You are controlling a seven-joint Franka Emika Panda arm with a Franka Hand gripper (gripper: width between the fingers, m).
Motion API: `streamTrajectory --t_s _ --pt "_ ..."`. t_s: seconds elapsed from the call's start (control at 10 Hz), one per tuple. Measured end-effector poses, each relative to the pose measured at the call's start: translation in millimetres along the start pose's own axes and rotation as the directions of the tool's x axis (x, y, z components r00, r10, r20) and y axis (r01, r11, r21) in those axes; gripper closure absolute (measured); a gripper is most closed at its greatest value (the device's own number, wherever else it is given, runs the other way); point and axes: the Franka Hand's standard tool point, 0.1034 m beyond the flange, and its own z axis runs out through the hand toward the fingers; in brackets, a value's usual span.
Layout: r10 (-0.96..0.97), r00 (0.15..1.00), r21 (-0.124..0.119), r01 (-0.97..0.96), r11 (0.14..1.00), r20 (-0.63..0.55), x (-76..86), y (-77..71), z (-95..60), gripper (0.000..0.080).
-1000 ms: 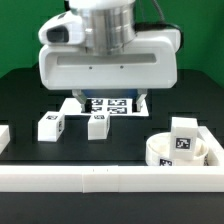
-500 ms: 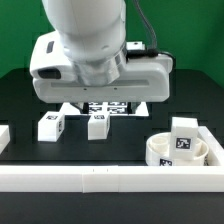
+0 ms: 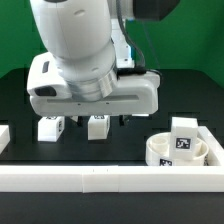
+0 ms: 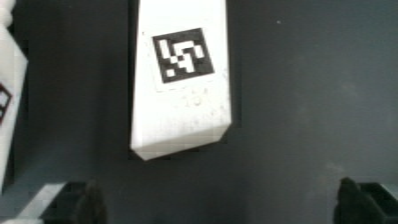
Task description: Assemble stool
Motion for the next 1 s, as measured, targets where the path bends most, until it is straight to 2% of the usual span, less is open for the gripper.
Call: streamTrajectory --t_s 0.2,0.3,0.4,0.5,0.6,0.8,1.0 --pt "-0.002 0.999 0.001 0.002 1.000 0.040 -2.5 -1.0 1.3 0.0151" --pt "-0.002 0.993 0.006 0.001 1.000 0.120 -12.2 -1.3 5.6 0.0151" --pt "-0.004 0.967 0.014 0.000 1.000 0.255 -17.3 -0.9 10.3 0.0151" --pt "-0.004 0.946 0.017 -0.002 1.000 0.325 -13.9 1.1 17.0 0.0151" --pt "-0.004 0.909 0.022 -0.005 1.000 0.416 -19.8 1.6 24.8 0.0151" --pt "-0.009 0.922 0.014 0.004 1.000 0.388 -13.1 -2.8 27.8 0.0151" --pt "-0.004 0.917 0.012 -0.001 1.000 0.400 -14.3 0.2 37.6 0.0151"
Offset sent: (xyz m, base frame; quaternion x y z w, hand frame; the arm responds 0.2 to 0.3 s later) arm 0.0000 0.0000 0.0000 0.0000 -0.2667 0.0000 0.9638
